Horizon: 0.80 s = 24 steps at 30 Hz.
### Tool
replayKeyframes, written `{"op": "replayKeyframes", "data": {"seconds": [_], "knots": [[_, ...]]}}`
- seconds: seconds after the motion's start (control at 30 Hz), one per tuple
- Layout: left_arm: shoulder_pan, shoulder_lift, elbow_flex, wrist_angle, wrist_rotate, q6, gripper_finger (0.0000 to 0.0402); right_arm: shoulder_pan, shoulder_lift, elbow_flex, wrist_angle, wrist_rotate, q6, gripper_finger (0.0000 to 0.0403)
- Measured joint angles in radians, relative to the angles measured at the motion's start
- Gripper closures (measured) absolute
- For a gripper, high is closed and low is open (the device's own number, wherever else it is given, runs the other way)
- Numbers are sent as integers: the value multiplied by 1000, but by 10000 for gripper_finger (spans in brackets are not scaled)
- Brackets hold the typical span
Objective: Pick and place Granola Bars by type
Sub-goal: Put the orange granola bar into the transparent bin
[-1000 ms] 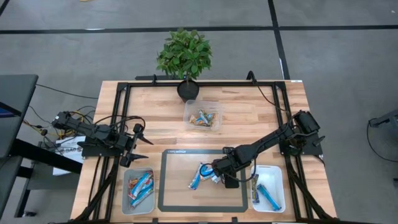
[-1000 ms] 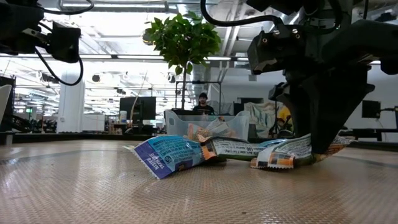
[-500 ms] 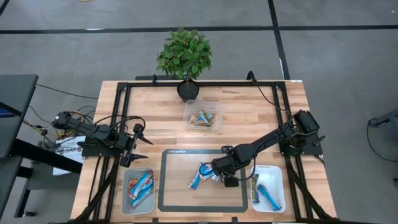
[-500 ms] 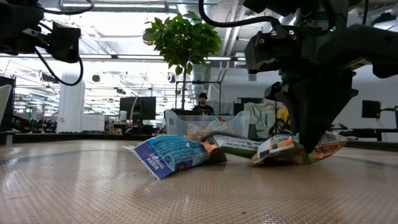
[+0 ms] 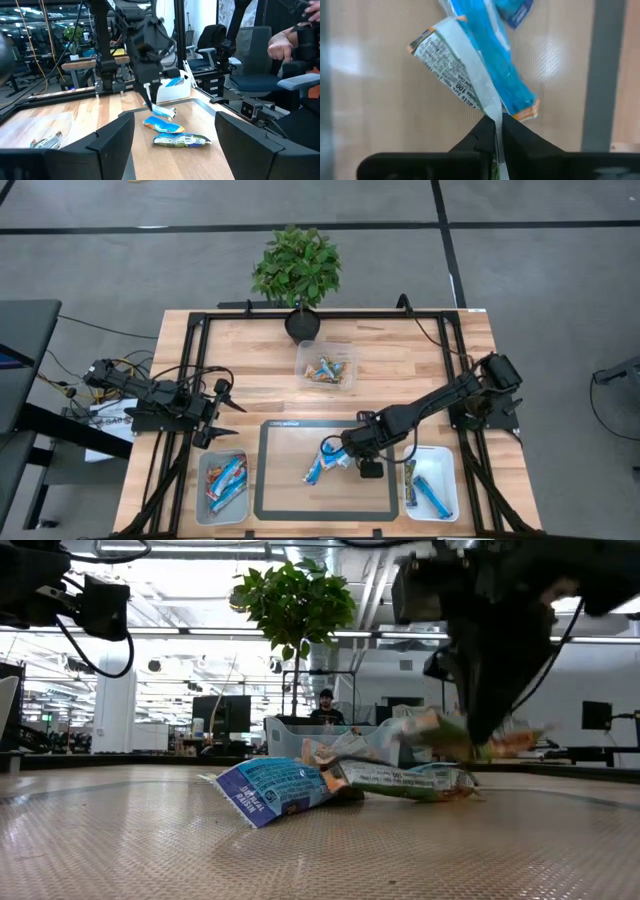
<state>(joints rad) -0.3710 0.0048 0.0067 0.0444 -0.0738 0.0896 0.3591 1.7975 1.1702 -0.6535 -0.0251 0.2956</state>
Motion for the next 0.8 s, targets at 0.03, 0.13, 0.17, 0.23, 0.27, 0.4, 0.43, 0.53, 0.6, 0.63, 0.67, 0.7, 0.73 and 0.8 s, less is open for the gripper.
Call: {"op": "replayKeyframes", "data": {"seconds": [0.03,0.13,0.17,0.23,0.27,0.4,0.43,0.53,0.6,0.63,0.67,0.7,0.73,0.8], "knots": [[0,0,0,0,0,5,132,-2,-13,0,0,-1,0,386],[0,0,0,0,0,-2,132,-16,-58,0,3,-1,0,392],[0,0,0,0,0,-2,132,-25,-73,0,12,-1,-5,394],[0,0,0,0,0,-1,132,-48,-93,0,35,3,-18,397],[0,0,0,0,0,2,132,-61,-99,0,49,6,-31,397],[0,0,0,0,0,-3,132,-127,-113,11,123,31,-106,392],[0,0,0,0,0,-3,132,-146,-113,22,132,38,-129,390],[0,0,0,0,0,-1,132,-204,-108,74,146,100,-201,388],[0,0,0,0,0,-4,132,-242,-108,107,149,166,-249,389],[0,0,0,0,0,-8,132,-262,-108,122,152,196,-271,389],[0,0,0,0,0,-10,132,-283,-108,134,157,222,-291,390],[0,0,0,0,0,-10,132,-304,-108,145,162,242,-307,390],[0,0,0,0,0,-9,132,-326,-108,153,167,256,-322,390],[0,0,0,0,0,0,132,-373,-108,159,173,265,-343,389]]}}
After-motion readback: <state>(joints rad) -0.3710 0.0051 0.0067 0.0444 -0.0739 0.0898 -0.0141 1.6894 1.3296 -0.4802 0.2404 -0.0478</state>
